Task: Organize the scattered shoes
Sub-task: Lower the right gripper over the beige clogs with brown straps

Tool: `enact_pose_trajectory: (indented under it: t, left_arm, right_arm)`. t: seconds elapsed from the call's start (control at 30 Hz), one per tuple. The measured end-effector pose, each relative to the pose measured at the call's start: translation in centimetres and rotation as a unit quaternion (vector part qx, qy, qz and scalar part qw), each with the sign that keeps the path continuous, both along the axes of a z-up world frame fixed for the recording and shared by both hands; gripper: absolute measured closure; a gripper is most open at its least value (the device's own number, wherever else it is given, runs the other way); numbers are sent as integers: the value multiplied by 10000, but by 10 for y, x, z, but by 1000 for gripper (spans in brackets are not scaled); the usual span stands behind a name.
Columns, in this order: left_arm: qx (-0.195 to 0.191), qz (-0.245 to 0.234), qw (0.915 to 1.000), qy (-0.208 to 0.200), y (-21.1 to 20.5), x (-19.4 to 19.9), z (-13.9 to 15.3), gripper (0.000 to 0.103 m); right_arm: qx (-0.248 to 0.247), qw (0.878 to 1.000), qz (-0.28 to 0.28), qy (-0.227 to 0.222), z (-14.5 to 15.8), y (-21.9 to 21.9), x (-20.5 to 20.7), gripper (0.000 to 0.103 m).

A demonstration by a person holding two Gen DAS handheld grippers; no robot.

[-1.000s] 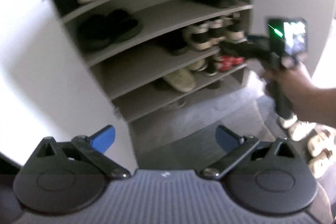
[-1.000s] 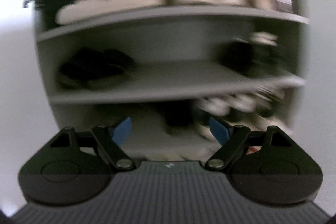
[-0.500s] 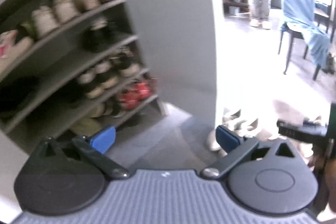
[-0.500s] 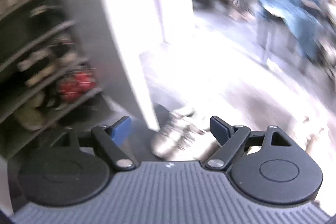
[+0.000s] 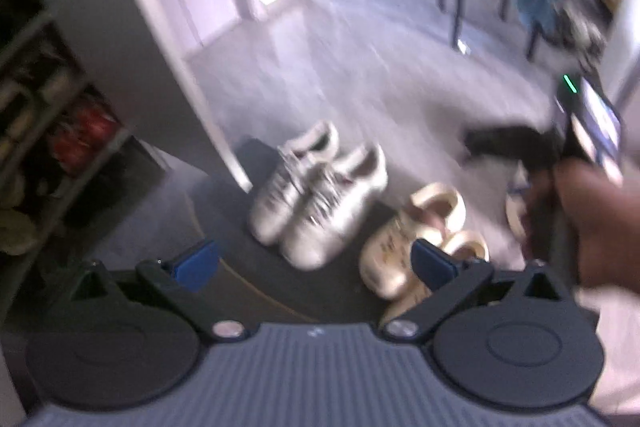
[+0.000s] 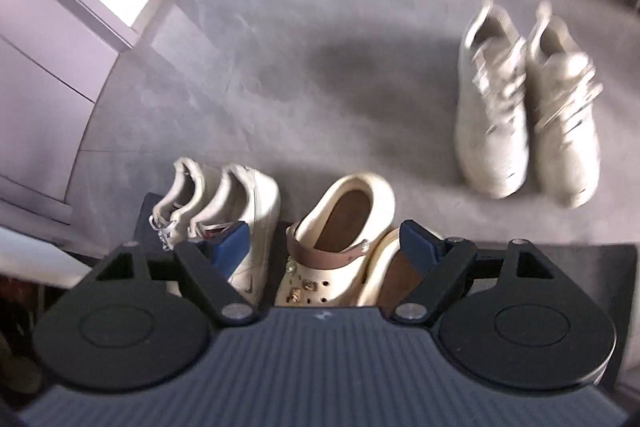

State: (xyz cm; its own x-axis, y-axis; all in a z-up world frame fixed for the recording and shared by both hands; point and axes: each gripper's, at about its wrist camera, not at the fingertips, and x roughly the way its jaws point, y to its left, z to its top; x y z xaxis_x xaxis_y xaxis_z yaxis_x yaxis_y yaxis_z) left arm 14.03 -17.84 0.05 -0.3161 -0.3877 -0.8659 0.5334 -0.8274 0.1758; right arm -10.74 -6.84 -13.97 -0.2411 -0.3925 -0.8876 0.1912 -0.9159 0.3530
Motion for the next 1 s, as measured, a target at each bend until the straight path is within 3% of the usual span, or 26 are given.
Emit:
enact_pose_trajectory:
  t: [0.1, 0.2, 0.3, 0.37, 0.53, 0.63, 0.7, 0.8, 1.0]
  left_arm:
    - [129, -220, 9988, -420, -5, 9, -47, 0]
    - [285, -108, 9972, -682, -22, 18, -76, 0]
    - [379, 125, 9954, -869, -43, 16, -93, 0]
    - [476, 231, 9945, -901, -57, 17, -99, 0]
    - [507, 248, 9942, -911, -77, 13, -96, 0]
    - [639, 324, 9925, -994, -84, 10, -99, 0]
    - [679, 337, 9919, -1022, -86, 10, -99, 0]
    - [742, 349, 9909, -1070, -89, 10, -100, 0]
    - [723, 384, 9914, -1021, -96, 10, -96, 0]
  right_arm:
    - [-101, 9977, 665, -118, -43, -22, -14, 20]
    - [-131, 9846, 1733, -208, -82, -56, -22, 20]
    - [130, 9628, 2687, -268, -115, -83, -15, 20]
    - [220, 9546, 2954, -305, -131, -91, -12, 21]
    - [502, 9281, 3656, -502, -167, -111, -4, 33]
    - [412, 9217, 3812, -588, -174, -118, -5, 40]
    - [174, 9128, 4005, -779, -176, -124, -4, 68]
    - [-57, 8957, 4339, -971, -173, -130, -1, 82]
    - [-327, 8714, 4712, -1327, -158, -135, 8, 86]
